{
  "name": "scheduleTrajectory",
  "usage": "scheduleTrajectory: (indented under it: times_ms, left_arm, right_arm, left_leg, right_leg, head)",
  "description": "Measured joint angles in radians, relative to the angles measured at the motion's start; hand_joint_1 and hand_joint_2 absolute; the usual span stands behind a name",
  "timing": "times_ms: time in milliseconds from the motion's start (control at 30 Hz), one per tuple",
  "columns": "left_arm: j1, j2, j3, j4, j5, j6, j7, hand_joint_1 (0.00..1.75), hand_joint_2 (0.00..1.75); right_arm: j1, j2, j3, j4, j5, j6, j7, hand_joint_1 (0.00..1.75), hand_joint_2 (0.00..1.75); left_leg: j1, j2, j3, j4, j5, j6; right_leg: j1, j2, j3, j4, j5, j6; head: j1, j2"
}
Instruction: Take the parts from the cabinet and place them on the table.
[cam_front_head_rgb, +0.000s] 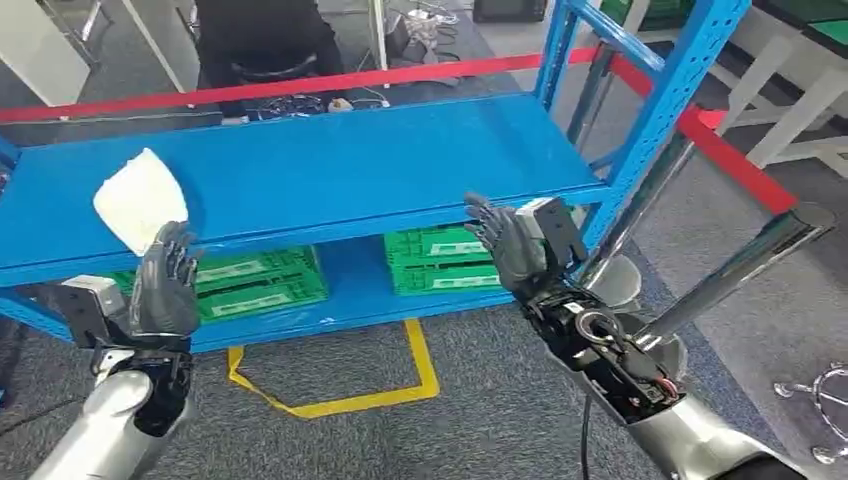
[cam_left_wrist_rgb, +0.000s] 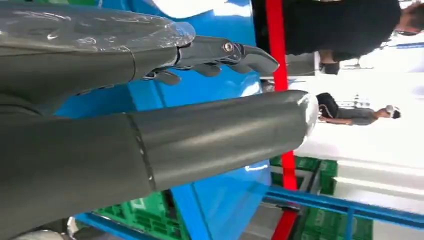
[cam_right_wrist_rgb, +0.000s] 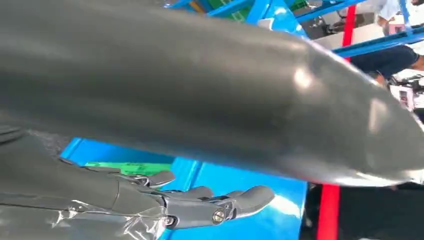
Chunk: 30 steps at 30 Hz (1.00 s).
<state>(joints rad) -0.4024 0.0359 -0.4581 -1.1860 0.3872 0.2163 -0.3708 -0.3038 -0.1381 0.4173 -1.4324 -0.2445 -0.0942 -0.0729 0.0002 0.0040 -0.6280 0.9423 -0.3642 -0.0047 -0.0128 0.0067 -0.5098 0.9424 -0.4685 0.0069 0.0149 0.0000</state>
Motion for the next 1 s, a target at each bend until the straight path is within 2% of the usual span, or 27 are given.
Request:
scheduleTrajectory:
  times_ms: [33, 67, 133, 167, 200, 267, 300, 333, 367, 400, 433, 467, 500, 533, 567, 600, 633, 667, 700, 733, 800, 833, 867, 900, 933, 967, 1000]
  left_arm:
    - [0.0, 0.0, 0.0, 0.0, 0.0, 0.0, 0.0, 0.0, 0.0]
    - [0.001, 0.002, 0.0, 0.0, 0.0, 0.0, 0.0, 0.0, 0.0]
    - [-0.001, 0.002, 0.0, 0.0, 0.0, 0.0, 0.0, 0.0, 0.0]
    - [-0.003, 0.002, 0.0, 0.0, -0.001, 0.0, 0.0, 0.0, 0.0]
    - [-0.004, 0.001, 0.0, 0.0, -0.001, 0.0, 0.0, 0.0, 0.0]
    - [-0.001, 0.001, 0.0, 0.0, -0.001, 0.0, 0.0, 0.0, 0.0]
    - [0.001, 0.001, 0.0, 0.0, -0.001, 0.0, 0.0, 0.0, 0.0]
    - [0.003, 0.002, 0.0, 0.0, -0.001, 0.0, 0.0, 0.0, 0.0]
    - [0.004, 0.001, 0.0, 0.0, -0.001, 0.0, 0.0, 0.0, 0.0]
    - [0.004, 0.002, 0.0, 0.0, -0.001, 0.0, 0.0, 0.0, 0.0]
    - [0.004, 0.001, 0.0, 0.0, -0.001, 0.0, 0.0, 0.0, 0.0]
    - [0.004, 0.0, 0.0, 0.0, -0.001, 0.0, 0.0, 0.0, 0.0]
    - [0.001, 0.0, 0.0, 0.0, -0.001, 0.0, 0.002, 0.0, 0.0]
    - [0.001, 0.0, 0.0, 0.0, -0.001, 0.0, 0.004, 0.0, 0.0]
    - [0.004, -0.001, 0.0, 0.0, -0.001, 0.0, 0.005, 0.0, 0.0]
    - [0.005, -0.001, 0.0, 0.0, -0.002, 0.0, 0.005, 0.0, 0.0]
    - [0.003, -0.001, 0.0, 0.0, -0.002, 0.0, 0.005, 0.0, 0.0]
    - [0.003, 0.0, 0.0, 0.0, -0.002, 0.0, 0.005, 0.0, 0.0]
    - [0.0, 0.0, 0.0, 0.0, -0.002, 0.0, 0.004, 0.0, 0.0]
    - [0.0, 0.001, 0.0, 0.0, -0.002, 0.0, 0.004, 0.0, 0.0]
    - [0.006, 0.002, 0.0, 0.0, -0.002, 0.0, 0.004, 0.0, 0.0]
    - [0.01, 0.002, 0.0, 0.0, -0.002, 0.0, 0.005, 0.0, 0.0]
    - [0.012, 0.003, 0.0, 0.0, -0.002, 0.0, 0.005, 0.0, 0.0]
    - [0.012, 0.003, 0.0, 0.0, -0.002, 0.0, 0.005, 0.0, 0.0]
    - [0.011, 0.004, 0.0, 0.0, -0.002, 0.0, 0.005, 0.0, 0.0]
    - [0.011, 0.005, 0.0, 0.0, -0.002, 0.0, 0.004, 0.0, 0.0]
    - [0.011, 0.005, 0.0, 0.0, -0.002, 0.0, 0.004, 0.0, 0.0]
  right_arm:
    - [0.0, 0.0, 0.0, 0.0, 0.0, 0.001, 0.0, 0.0, 0.0]
    - [-0.001, 0.0, 0.0, 0.0, 0.0, 0.001, -0.001, 0.0, 0.0]
    - [0.0, 0.0, 0.0, 0.0, 0.0, 0.001, -0.001, 0.0, 0.0]
    - [-0.003, 0.0, -0.001, 0.0, 0.0, 0.001, -0.002, 0.0, 0.0]
    - [-0.007, 0.0, 0.0, 0.0, 0.0, 0.001, -0.002, 0.0, 0.0]
    - [-0.003, 0.0, 0.002, 0.002, 0.0, 0.001, -0.001, 0.0, 0.0]
    - [0.0, 0.0, 0.002, 0.004, 0.0, 0.001, -0.001, 0.0, 0.0]
    - [0.002, 0.0, 0.001, 0.006, 0.0, 0.0, 0.0, 0.0, 0.0]
    - [0.001, 0.0, 0.002, 0.008, 0.0, 0.001, 0.0, 0.0, 0.0]
    - [0.001, 0.0, 0.001, 0.008, 0.0, 0.001, 0.0, 0.0, 0.0]
    - [0.0, 0.0, 0.001, 0.008, 0.001, 0.001, 0.0, 0.0, 0.0]
    - [0.0, 0.0, 0.0, 0.008, 0.005, 0.001, 0.0, 0.0, 0.0]
    - [0.001, 0.0, 0.001, 0.009, 0.007, 0.0, 0.003, 0.0, 0.0]
    - [-0.002, 0.0, 0.002, 0.008, 0.011, 0.0, 0.002, 0.0, 0.0]
    - [-0.002, 0.0, 0.002, 0.008, 0.014, 0.0, 0.004, 0.0, 0.0]
    - [-0.001, 0.0, 0.002, 0.008, 0.014, 0.0, 0.005, 0.0, 0.0]
    - [-0.003, 0.0, 0.001, 0.008, 0.014, -0.002, 0.004, 0.0, 0.0]
    - [-0.003, 0.001, 0.002, 0.007, 0.014, -0.002, 0.004, 0.0, 0.0]
    - [-0.004, 0.001, 0.0, 0.008, 0.015, -0.002, 0.004, 0.0, 0.0]
    - [-0.004, 0.001, -0.001, 0.008, 0.015, -0.002, 0.004, 0.0, 0.0]
    - [0.0, 0.002, 0.002, 0.008, 0.015, 0.0, 0.006, 0.0, 0.0]
    - [0.003, 0.002, 0.002, 0.008, 0.015, 0.001, 0.007, 0.0, 0.0]
    - [0.005, 0.002, 0.003, 0.008, 0.015, 0.001, 0.007, 0.0, 0.0]
    - [0.005, 0.002, 0.003, 0.008, 0.015, 0.001, 0.008, 0.0, 0.0]
    - [0.005, 0.002, 0.003, 0.008, 0.016, 0.001, 0.008, 0.0, 0.0]
    - [0.005, 0.003, 0.003, 0.008, 0.016, 0.001, 0.008, 0.0, 0.0]
    - [0.005, 0.003, 0.003, 0.008, 0.016, 0.001, 0.008, 0.0, 0.0]
  left_leg:
    - [0.0, 0.0, 0.0, 0.002, -0.003, 0.004]
    - [-0.004, -0.003, 0.0, 0.004, -0.009, 0.013]
    - [0.005, -0.006, 0.016, -0.006, -0.012, 0.026]
    - [0.004, -0.007, 0.026, -0.007, -0.018, 0.034]
    - [0.004, -0.007, 0.031, -0.007, -0.022, 0.04]
    - [0.002, -0.011, 0.036, -0.006, -0.029, 0.045]
    - [0.0, -0.013, 0.039, -0.006, -0.033, 0.046]
    - [-0.001, -0.019, 0.047, -0.006, -0.039, 0.045]
    - [-0.003, -0.024, 0.057, -0.005, -0.045, 0.044]
    - [-0.004, -0.028, 0.067, -0.005, -0.051, 0.043]
    - [-0.005, -0.031, 0.079, -0.005, -0.058, 0.042]
    - [-0.005, -0.032, 0.09, -0.006, -0.066, 0.04]
    - [-0.009, -0.034, 0.087, -0.005, -0.068, 0.034]
    - [-0.005, -0.038, 0.082, -0.002, -0.068, 0.031]
    - [-0.002, -0.039, 0.078, -0.004, -0.067, 0.024]
    - [-0.001, -0.04, 0.079, -0.007, -0.068, 0.02]
    - [-0.004, -0.042, 0.081, -0.007, -0.072, 0.013]
    - [-0.003, -0.032, 0.078, 0.006, -0.079, 0.006]
    - [-0.004, -0.021, 0.047, 0.068, -0.106, -0.003]
    - [-0.001, -0.019, 0.008, 0.138, -0.134, -0.007]
    - [0.003, -0.016, -0.088, 0.294, -0.183, -0.014]
    - [0.007, -0.014, -0.136, 0.348, -0.178, -0.017]
    - [0.009, -0.012, -0.138, 0.327, -0.15, -0.018]
    - [0.01, -0.008, -0.114, 0.256, -0.098, -0.018]
    - [0.011, 0.003, -0.066, 0.143, -0.034, -0.016]
    - [0.01, 0.022, -0.021, 0.049, 0.013, -0.015]
    - [0.008, 0.049, 0.0, -0.004, 0.017, -0.013]
  right_leg:
    - [0.002, 0.0, 0.001, -0.001, -0.002, 0.003]
    - [-0.002, -0.002, 0.005, -0.005, -0.005, 0.01]
    - [-0.008, -0.004, 0.01, -0.005, -0.019, 0.024]
    - [-0.006, -0.004, -0.004, 0.04, -0.041, 0.026]
    - [-0.006, -0.004, -0.046, 0.125, -0.078, 0.028]
    - [-0.006, -0.003, -0.144, 0.298, -0.136, 0.031]
    - [-0.006, -0.003, -0.179, 0.35, -0.145, 0.032]
    - [-0.006, -0.003, -0.201, 0.359, -0.12, 0.03]
    - [-0.006, -0.003, -0.185, 0.299, -0.066, 0.025]
    - [-0.005, -0.003, -0.155, 0.225, -0.014, 0.021]
    - [-0.003, -0.001, -0.115, 0.126, 0.043, 0.014]
    - [0.002, 0.011, -0.076, 0.036, 0.074, 0.003]
    - [0.006, 0.014, -0.065, 0.028, 0.066, 0.001]
    - [0.007, 0.012, -0.052, 0.009, 0.058, -0.001]
    - [0.011, 0.012, -0.053, 0.008, 0.052, -0.004]
    - [0.012, 0.011, -0.053, 0.007, 0.05, -0.007]
    - [0.003, 0.01, -0.044, 0.001, 0.051, -0.012]
    - [-0.003, 0.006, -0.036, -0.008, 0.052, -0.014]
    - [-0.003, 0.001, -0.031, -0.012, 0.049, -0.02]
    - [-0.003, -0.003, -0.028, -0.012, 0.048, -0.023]
    - [-0.004, -0.014, -0.022, -0.012, 0.04, -0.026]
    - [-0.004, -0.022, -0.016, -0.012, 0.033, -0.026]
    - [-0.005, -0.029, -0.01, -0.012, 0.028, -0.025]
    - [-0.005, -0.036, -0.001, -0.012, 0.021, -0.022]
    - [-0.007, -0.043, 0.011, -0.011, 0.012, -0.018]
    - [-0.007, -0.051, 0.021, -0.011, 0.004, -0.013]
    - [-0.006, -0.056, 0.027, -0.012, -0.001, -0.009]
  head:
    - [0.003, 0.0]
    - [0.007, 0.0]
    - [0.007, 0.0]
    - [0.014, 0.0]
    - [0.024, 0.0]
    - [0.03, 0.0]
    - [0.034, 0.0]
    - [0.038, 0.0]
    - [0.042, 0.0]
    - [0.046, 0.0]
    - [0.052, 0.0]
    - [0.054, 0.0]
    - [0.042, 0.0]
    - [0.041, 0.0]
    - [0.055, 0.0]
    - [0.053, 0.0]
    - [0.05, 0.0]
    - [0.051, 0.0]
    - [0.039, 0.0]
    - [0.033, 0.0]
    - [0.023, 0.0]
    - [0.016, 0.0]
    - [0.013, 0.0]
    - [0.01, 0.0]
    - [0.008, 0.0]
    - [0.006, 0.0]
    - [0.003, 0.0]
